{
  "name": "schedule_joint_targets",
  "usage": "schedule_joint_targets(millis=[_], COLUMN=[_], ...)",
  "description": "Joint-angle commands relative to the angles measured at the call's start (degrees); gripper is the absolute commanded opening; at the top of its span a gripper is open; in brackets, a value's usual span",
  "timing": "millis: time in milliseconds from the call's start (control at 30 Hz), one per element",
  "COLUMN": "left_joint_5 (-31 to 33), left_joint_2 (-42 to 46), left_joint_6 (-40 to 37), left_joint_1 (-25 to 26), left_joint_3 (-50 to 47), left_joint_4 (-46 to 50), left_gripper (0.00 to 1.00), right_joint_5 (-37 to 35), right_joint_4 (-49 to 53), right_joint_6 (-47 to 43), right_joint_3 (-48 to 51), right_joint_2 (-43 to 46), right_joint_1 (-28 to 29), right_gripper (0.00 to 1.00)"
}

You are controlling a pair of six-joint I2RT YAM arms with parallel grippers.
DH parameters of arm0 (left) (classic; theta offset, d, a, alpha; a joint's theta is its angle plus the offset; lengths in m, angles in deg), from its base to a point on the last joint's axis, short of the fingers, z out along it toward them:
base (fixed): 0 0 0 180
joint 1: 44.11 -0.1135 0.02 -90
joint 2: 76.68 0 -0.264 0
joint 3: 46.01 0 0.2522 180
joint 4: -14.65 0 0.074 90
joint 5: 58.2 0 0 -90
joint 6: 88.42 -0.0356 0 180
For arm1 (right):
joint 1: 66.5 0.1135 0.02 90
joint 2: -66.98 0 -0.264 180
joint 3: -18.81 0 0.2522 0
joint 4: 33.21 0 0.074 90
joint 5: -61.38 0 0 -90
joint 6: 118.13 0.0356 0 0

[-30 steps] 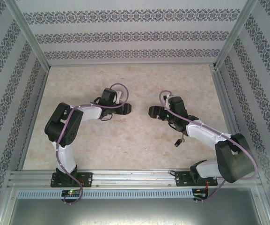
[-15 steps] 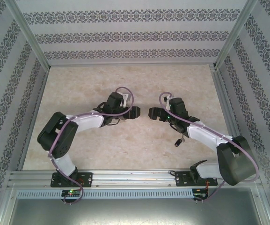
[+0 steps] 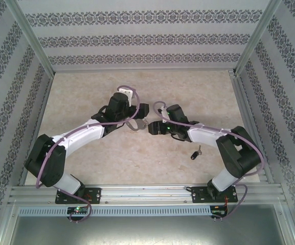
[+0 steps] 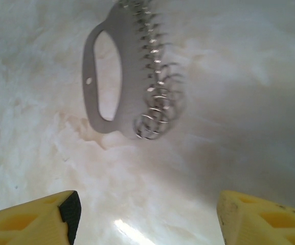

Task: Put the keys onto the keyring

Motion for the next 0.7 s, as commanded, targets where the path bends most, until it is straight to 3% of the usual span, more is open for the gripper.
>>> schedule_joint_targets(millis=[0, 233, 400, 667], left_joint_5=[2.8, 5.3, 4.9, 5.0], left_joint_2=[1.7, 1.3, 3.5, 5.3], left_joint_6=[2.1, 5.1, 3.7, 3.1], left_joint_1=[-1.9, -3.8, -3.8, -3.9], left_joint_3=[1.2, 2.5, -0.4, -2.7], left_joint_4=[3.2, 7.9, 5.3, 3.0], left_gripper=[1.00, 1.00, 1.00, 1.00], right_joint_5=[1.3, 2.6, 3.9, 5.1], right_joint_4=[-1.0, -2.1, -2.5, -3.0], right_joint_6=[-1.3, -0.2, 0.8, 1.3], right_joint_3=[-3.2, -7.5, -9.6, -11.2], right_joint_2=[-3.8, -10.6, -13.2, -15.9], right_joint_1=[1.2, 2.4, 2.4, 2.6], right_gripper=[0.67, 0.57, 0.50, 0.48])
